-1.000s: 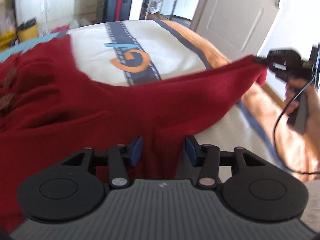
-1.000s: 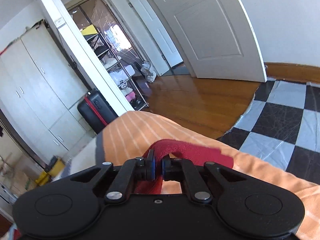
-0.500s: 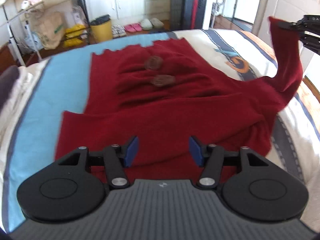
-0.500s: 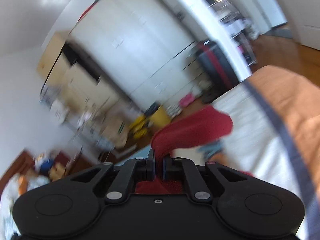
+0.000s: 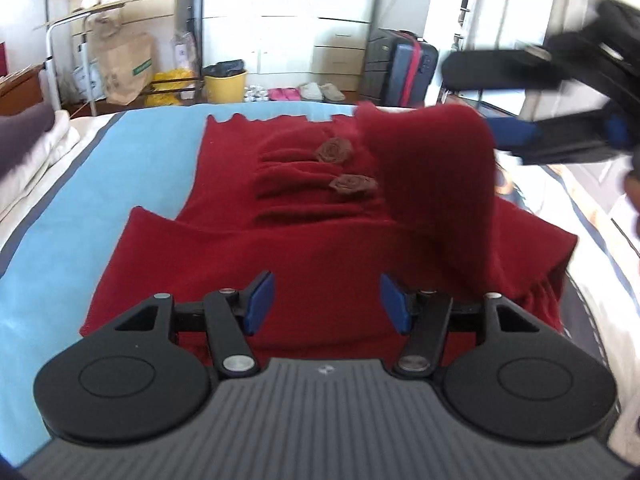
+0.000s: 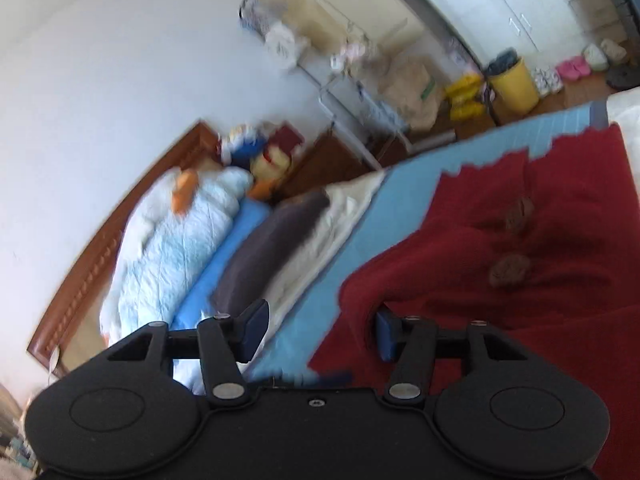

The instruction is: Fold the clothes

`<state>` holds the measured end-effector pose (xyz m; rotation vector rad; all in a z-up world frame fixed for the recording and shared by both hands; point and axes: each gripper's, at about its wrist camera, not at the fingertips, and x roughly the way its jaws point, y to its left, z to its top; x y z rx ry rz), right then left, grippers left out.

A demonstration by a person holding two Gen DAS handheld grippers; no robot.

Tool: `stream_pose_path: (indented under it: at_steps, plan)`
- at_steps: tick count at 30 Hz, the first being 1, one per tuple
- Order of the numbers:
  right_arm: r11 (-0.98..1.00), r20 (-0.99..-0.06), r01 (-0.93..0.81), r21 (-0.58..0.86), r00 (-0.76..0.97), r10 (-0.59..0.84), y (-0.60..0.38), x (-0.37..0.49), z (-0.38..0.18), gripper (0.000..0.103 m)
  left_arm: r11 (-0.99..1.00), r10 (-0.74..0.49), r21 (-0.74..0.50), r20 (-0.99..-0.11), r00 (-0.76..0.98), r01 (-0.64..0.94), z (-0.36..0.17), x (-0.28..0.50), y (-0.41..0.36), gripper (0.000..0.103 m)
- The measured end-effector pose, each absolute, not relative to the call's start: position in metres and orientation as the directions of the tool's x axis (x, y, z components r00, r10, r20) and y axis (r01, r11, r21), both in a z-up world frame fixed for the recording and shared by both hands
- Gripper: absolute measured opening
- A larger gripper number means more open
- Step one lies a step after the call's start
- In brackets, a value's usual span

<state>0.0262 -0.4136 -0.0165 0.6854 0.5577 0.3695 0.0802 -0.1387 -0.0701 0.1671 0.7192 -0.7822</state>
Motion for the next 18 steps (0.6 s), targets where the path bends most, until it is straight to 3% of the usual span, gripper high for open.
stream_pose_path:
  at_steps: [8,11,15,18]
  plan:
    - [0.733,-0.395,0.106,0.671,0.889,0.233,-0.475,-0.032,-0.003,0.062,0.692,-0.617,-0.154,-0.634,0.467,0.705,-0.08,0.077,-0.148,0.06]
    - [0.748,-0.532,0.224,0.624,0.824,0.197,-0.482,-0.031,-0.009,0.062,0.672,-0.646,-0.164,-0.607,0.463,0.722,-0.081,0.076,-0.154,0.06]
    - [0.824,-0.769,0.429,0.371,0.639,0.014,-0.489,-0.042,-0.022,0.062,0.64,-0.682,-0.21,-0.599,0.421,0.739,-0.078,0.078,-0.17,0.062]
    - [0.849,-0.813,0.461,0.257,0.578,-0.068,-0.494,-0.062,-0.024,0.062,0.624,-0.678,-0.207,-0.623,0.39,0.753,-0.073,0.074,-0.198,0.072]
